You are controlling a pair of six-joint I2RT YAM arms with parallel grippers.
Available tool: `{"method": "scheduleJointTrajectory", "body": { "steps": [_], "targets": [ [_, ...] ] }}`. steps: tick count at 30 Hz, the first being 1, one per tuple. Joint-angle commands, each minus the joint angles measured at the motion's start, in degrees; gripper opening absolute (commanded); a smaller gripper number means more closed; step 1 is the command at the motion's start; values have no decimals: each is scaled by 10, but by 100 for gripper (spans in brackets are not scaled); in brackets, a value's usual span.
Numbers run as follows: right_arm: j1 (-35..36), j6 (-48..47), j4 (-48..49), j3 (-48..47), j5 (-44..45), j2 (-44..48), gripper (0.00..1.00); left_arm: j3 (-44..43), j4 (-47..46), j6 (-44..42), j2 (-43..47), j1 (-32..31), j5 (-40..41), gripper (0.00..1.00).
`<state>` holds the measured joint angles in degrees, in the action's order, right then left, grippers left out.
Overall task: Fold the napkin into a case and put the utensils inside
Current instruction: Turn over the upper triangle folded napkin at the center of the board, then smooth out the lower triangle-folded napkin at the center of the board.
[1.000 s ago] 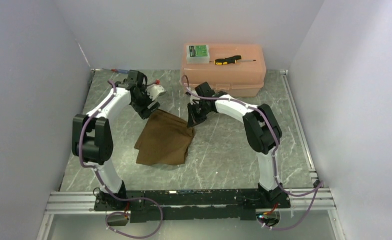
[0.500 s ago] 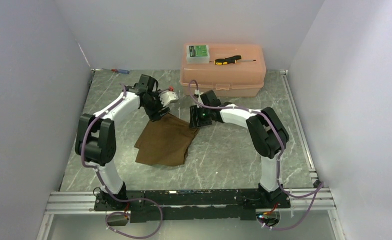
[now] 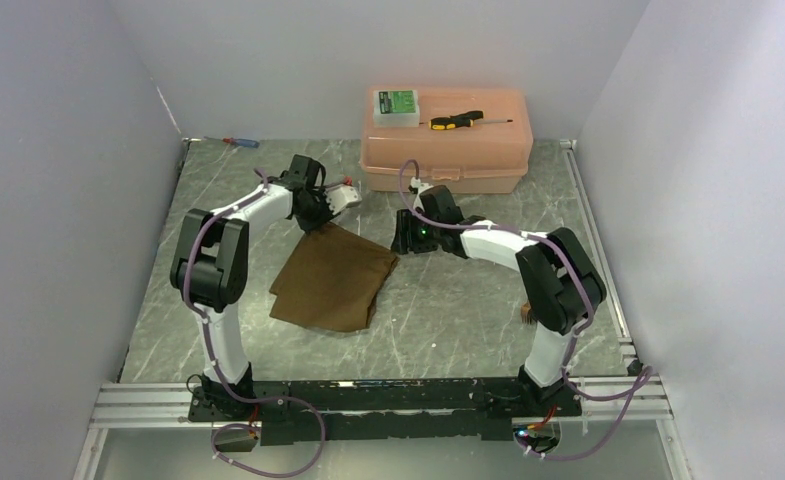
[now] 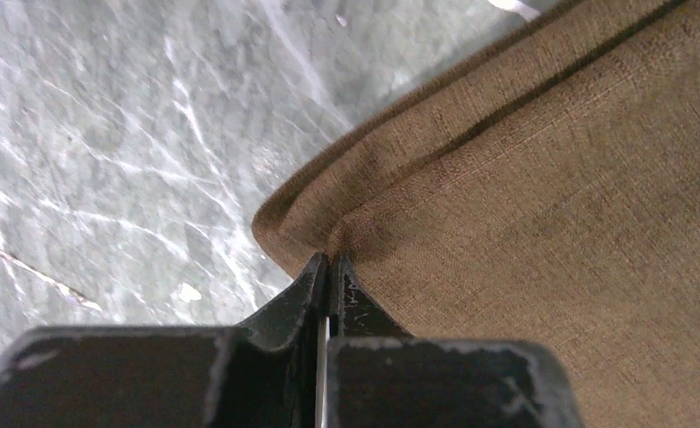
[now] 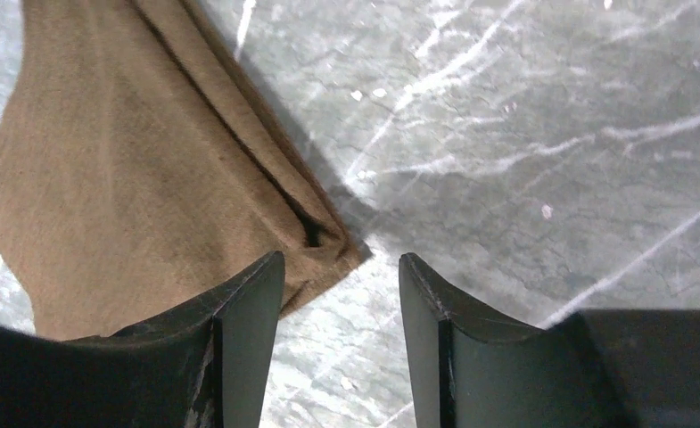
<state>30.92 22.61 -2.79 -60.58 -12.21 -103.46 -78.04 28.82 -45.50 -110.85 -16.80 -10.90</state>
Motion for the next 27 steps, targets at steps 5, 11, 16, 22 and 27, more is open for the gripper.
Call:
{"method": "scheduleJointTrajectory", "body": {
  "steps": [5,11,16,22,27],
  "targets": [
    [28,13,41,-24,16,-17,44,-71,-30,54,-30,-10,-7,3],
    [25,27,-5,-46,113,-50,3,-132,-12,102,-48,-10,-1,24],
    [25,28,-20,-56,162,-60,0,-184,103,139,16,-14,-35,77],
    [24,41,-24,-56,194,-75,0,-139,257,147,127,-97,-55,78],
    [23,54,-22,-42,203,-70,0,-18,233,167,184,-221,-38,76]
  ]
}}
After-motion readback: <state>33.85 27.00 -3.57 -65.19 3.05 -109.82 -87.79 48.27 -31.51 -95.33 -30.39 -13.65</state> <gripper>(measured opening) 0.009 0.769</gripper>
